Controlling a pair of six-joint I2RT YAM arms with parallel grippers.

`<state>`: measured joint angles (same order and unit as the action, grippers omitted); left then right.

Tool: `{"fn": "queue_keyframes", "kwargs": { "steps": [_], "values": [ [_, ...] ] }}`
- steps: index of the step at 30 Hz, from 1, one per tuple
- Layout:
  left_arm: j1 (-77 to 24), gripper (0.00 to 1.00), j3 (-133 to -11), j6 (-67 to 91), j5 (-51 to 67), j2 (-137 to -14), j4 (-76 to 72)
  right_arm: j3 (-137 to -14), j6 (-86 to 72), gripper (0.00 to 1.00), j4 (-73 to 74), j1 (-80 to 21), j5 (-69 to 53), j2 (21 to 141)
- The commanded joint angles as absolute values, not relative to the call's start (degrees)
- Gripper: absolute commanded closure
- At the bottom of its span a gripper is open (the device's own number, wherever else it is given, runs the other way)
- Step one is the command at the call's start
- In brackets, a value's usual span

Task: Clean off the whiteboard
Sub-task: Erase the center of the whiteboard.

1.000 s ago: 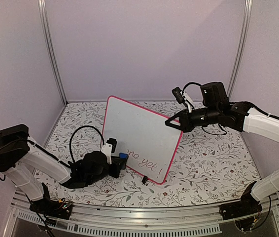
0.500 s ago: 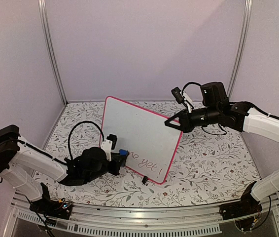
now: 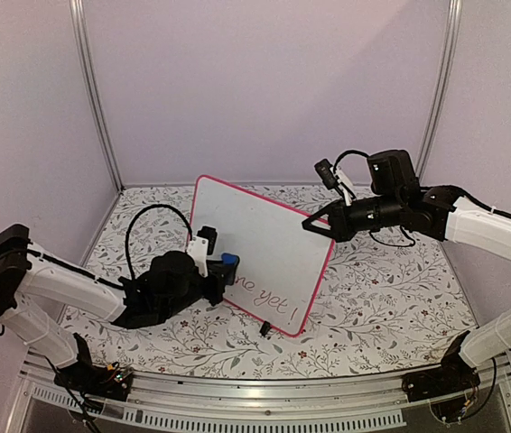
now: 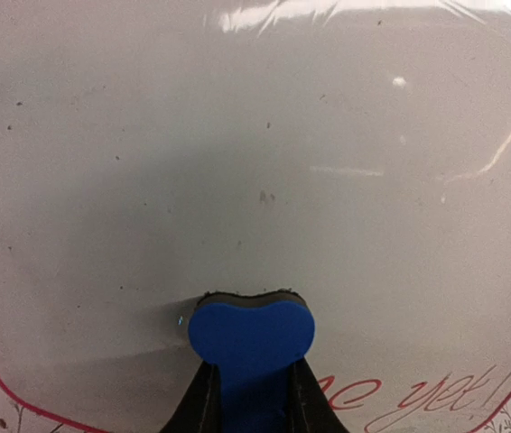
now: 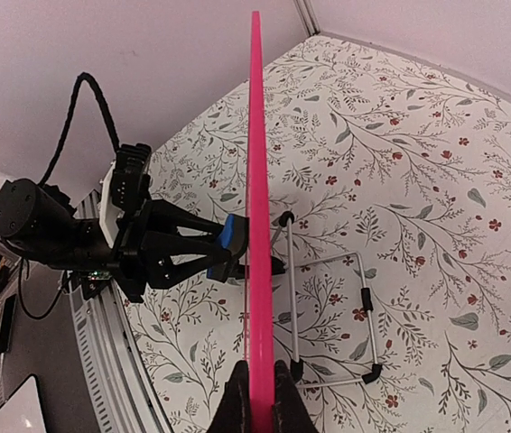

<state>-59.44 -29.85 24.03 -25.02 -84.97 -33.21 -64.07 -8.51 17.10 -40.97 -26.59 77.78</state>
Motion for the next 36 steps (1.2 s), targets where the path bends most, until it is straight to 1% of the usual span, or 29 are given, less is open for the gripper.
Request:
{"fn": "queue_keyframes", "kwargs": {
  "steps": [1, 10, 20, 30, 36],
  "values": [
    [-59.3, 0.95, -28.4, 25.4, -23.5, -87.9, -32.7, -63.1, -5.0, 1.00, 21.6, -42.3, -29.7, 78.7],
    [-62.2, 0.96, -25.7, 28.5, -24.0, -91.7, -34.5, -63.3, -4.8, 1.00, 21.5, -42.4, -29.7, 79.1],
    [-63.6, 0.96, -22.6, 31.6, -24.5, -92.3, -36.1, -63.1, -4.8, 1.00, 21.7, -42.4, -29.6, 78.9],
    [-65.7, 0.96, -22.4, 32.7, -24.9, -94.1, -36.3, -63.0, -4.8, 1.00, 21.7, -42.3, -29.6, 78.7],
    [-65.9, 0.96, -23.3, 31.3, -26.5, -90.8, -34.9, -63.1, -4.9, 1.00, 21.6, -42.4, -29.6, 78.7]
  ]
}}
